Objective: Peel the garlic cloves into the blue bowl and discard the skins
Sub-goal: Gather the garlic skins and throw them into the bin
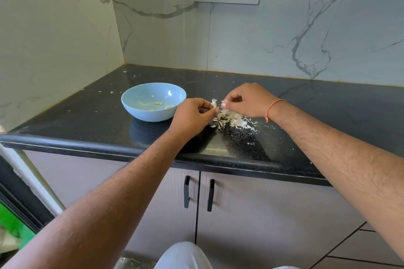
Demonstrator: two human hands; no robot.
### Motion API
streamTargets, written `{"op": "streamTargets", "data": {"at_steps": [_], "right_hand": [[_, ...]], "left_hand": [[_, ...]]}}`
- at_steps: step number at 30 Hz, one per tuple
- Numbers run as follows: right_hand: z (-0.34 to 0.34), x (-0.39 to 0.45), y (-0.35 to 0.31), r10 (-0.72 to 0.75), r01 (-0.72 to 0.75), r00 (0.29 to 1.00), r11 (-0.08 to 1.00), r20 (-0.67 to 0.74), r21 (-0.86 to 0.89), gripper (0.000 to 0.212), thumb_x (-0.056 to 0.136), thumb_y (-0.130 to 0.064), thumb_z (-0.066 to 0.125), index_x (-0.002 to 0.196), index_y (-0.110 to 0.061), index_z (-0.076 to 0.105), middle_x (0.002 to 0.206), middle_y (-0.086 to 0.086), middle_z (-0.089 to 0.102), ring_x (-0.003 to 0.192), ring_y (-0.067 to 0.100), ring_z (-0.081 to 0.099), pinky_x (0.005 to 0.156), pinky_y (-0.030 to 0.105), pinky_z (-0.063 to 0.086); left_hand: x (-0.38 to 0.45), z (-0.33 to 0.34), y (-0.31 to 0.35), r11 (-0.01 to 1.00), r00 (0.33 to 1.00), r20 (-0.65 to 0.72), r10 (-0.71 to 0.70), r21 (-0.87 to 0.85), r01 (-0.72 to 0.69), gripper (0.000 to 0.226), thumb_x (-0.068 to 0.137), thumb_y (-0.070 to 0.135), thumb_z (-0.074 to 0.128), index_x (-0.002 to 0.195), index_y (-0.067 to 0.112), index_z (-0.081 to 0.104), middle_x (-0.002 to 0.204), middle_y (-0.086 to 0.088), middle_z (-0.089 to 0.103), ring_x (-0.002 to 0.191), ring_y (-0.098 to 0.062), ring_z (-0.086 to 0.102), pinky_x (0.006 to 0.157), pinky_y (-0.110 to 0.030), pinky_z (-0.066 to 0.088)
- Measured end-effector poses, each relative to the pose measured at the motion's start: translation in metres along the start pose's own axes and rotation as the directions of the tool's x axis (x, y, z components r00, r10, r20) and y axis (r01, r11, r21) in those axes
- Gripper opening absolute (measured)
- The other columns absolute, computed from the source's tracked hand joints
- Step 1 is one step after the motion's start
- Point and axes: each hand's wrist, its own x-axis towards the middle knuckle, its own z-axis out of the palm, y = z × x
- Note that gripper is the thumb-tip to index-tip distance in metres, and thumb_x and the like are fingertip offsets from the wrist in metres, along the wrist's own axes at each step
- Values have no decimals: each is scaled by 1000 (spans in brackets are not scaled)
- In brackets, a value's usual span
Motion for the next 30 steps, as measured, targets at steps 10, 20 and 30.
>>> {"op": "streamTargets", "data": {"at_steps": [10, 20, 30], "right_hand": [[-3, -13, -6, -97, 96, 995, 990, -5, -103, 33, 96, -37, 69, 128, -28, 70, 130, -8, 68, 121, 14, 60, 103, 32, 45], [19, -36, 12, -63, 63, 998, 992, 1, -114, 44, 100, -42, 63, 142, -30, 58, 143, -8, 55, 134, 18, 49, 112, 39, 41], [10, -67, 43, 400, -400, 917, 916, -3, -18, 69, 110, -55, 25, 156, -6, 35, 165, 12, 34, 152, 30, 33, 121, 45, 29]], "left_hand": [[-3, -2, 2, 1000, 1000, 0, 13, -6, -13, 9, 96, 19, 76, 105, 19, 79, 88, 10, 79, 78, 2, 74, 66, -7, 54], [0, -1, 6, 998, 999, 21, -48, 32, 48, 48, 109, 19, 37, 156, 19, 46, 158, 0, 51, 142, -15, 48, 114, -30, 37], [5, 21, 21, 924, 899, 435, -51, 362, -122, 75, 108, 64, 10, 168, 19, 12, 176, -7, 9, 163, -23, 6, 130, -46, 5]]}}
